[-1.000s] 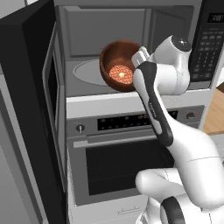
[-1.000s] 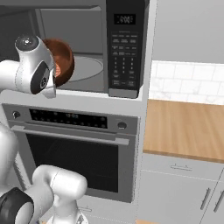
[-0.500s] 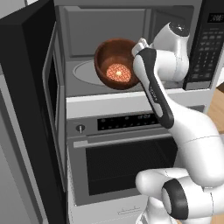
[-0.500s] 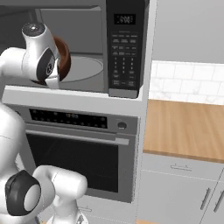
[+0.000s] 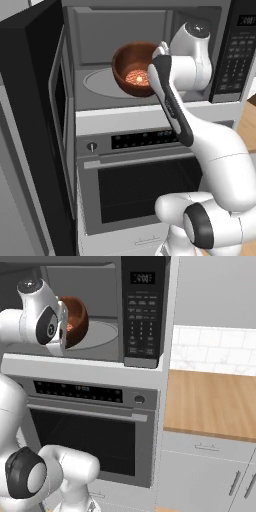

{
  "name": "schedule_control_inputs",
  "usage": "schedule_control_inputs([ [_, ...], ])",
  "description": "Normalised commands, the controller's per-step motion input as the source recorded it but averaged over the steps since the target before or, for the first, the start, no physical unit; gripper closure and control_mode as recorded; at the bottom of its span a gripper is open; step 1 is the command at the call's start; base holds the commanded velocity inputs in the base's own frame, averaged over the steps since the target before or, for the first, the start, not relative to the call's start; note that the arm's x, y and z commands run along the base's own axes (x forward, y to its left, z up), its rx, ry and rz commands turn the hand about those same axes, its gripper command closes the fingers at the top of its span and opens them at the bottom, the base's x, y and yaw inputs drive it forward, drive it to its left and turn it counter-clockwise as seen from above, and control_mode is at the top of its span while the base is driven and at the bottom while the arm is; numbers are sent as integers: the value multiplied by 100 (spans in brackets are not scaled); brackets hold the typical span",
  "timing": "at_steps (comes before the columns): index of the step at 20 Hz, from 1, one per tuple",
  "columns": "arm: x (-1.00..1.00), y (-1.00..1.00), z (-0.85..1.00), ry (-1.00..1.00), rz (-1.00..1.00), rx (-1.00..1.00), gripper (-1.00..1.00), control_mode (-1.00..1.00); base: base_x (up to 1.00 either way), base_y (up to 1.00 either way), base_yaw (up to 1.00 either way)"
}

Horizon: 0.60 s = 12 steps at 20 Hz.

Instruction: Open the microwave, place the bowl with waffle inside the microwave, then close the microwave door and turn it on.

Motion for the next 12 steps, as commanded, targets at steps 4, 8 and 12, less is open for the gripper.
schedule_control_inputs([
  [4, 6, 0, -2, 0, -12, 2, 100, -100, 0, 0, 0],
  [8, 22, 0, -7, 0, -9, 2, 100, -100, 0, 0, 0],
  [12, 35, 0, -21, -1, -1, 0, 100, -100, 0, 0, 0],
])
